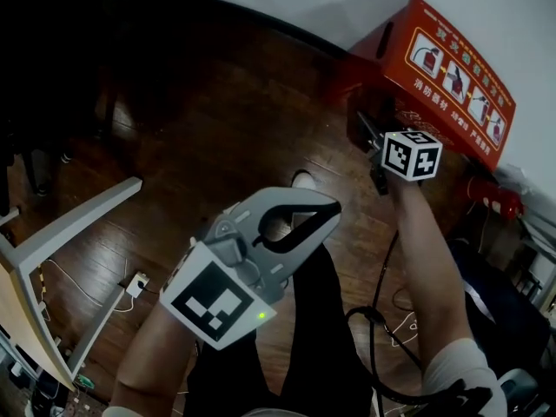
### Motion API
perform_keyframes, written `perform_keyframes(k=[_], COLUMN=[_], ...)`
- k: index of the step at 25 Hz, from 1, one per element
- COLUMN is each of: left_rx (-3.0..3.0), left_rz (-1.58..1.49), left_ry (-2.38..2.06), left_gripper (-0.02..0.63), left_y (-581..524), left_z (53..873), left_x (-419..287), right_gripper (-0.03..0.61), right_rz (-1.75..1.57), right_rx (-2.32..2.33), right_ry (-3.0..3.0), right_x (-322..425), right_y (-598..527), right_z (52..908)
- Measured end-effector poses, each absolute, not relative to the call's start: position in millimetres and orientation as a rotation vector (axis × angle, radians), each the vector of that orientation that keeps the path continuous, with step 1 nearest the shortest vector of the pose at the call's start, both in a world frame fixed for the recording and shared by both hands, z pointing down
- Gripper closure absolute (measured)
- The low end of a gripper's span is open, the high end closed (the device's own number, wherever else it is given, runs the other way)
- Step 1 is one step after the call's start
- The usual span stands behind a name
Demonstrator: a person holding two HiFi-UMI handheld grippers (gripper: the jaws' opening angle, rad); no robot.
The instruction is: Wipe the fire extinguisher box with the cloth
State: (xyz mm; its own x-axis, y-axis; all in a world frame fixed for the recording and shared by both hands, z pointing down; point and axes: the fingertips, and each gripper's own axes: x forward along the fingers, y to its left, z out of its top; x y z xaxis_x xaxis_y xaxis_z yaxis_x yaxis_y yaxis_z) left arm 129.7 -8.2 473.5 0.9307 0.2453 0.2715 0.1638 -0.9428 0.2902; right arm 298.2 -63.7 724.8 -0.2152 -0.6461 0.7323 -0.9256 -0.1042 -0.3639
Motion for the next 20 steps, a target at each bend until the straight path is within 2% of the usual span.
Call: perform_keyframes(k=[7, 11, 15, 20], left_rx=[2.797, 2.789, 2.799, 2.827], left_rz=[0.418, 0.407, 0.353, 0.258], left_ry=[0.220, 0.188, 0.149, 0.067], left_gripper=[0.614, 0.614, 0.614, 0.614], left_y=[-11, -12, -22, -38], left_z=[487, 489, 469, 423], left_x=[130, 126, 114, 88], right_gripper=[0.526, 0.526, 0.525, 0.525], right_rz=[1.341, 1.383, 1.279, 1.085], right_rx=[1.687, 1.679, 1.521, 1.244], right_ry=[-1.709, -1.668, -1.775, -1.927], right_x=[318, 321, 286, 237], right_y=[-54, -49, -52, -61], right_z=[815, 822, 769, 643])
